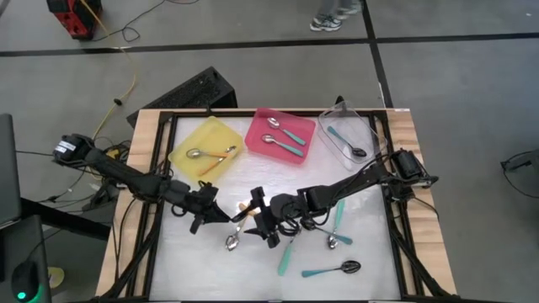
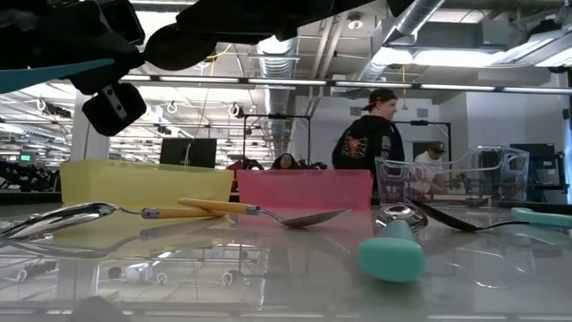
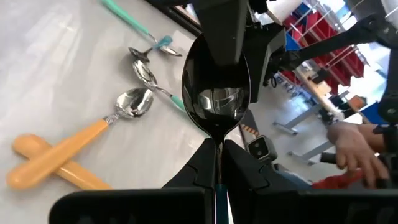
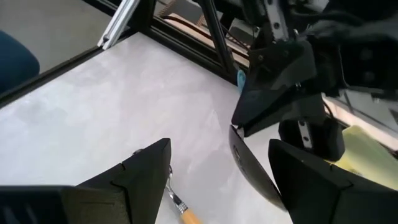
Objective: Sort silverware by color (type)
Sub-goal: Put the blue spoon into the transparent bin
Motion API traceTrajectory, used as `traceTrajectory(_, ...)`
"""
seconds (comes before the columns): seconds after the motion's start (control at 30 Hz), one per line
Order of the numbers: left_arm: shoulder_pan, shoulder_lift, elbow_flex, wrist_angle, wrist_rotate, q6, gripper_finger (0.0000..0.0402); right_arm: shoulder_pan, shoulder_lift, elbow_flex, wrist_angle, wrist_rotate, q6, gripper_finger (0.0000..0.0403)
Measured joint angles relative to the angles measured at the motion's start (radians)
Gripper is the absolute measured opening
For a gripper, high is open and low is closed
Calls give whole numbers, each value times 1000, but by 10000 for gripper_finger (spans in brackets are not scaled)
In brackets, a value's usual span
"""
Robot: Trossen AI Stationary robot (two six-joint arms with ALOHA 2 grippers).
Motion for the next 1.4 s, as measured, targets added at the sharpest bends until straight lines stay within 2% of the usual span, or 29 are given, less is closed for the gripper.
traceTrajectory(0.1,9,0,0,-1,27,-47,0,0,0,0,0,-2,-11,297)
traceTrajectory(0.33,18,0,10,-19,18,-132,0,0,0,0,2,-2,-12,294)
traceTrajectory(0.53,18,0,35,-38,25,-146,0,-1,0,0,4,-2,-12,294)
traceTrajectory(0.73,18,0,132,-247,38,-108,0,-2,0,0,-1,-5,-4,294)
traceTrajectory(0.97,24,0,206,-358,57,-58,0,-2,0,0,-14,-1,-2,294)
traceTrajectory(1.03,28,0,223,-395,81,-58,0,-2,0,0,-37,28,-2,294)
traceTrajectory(1.4,32,0,238,-449,74,-64,0,-2,0,0,-64,58,-3,294)
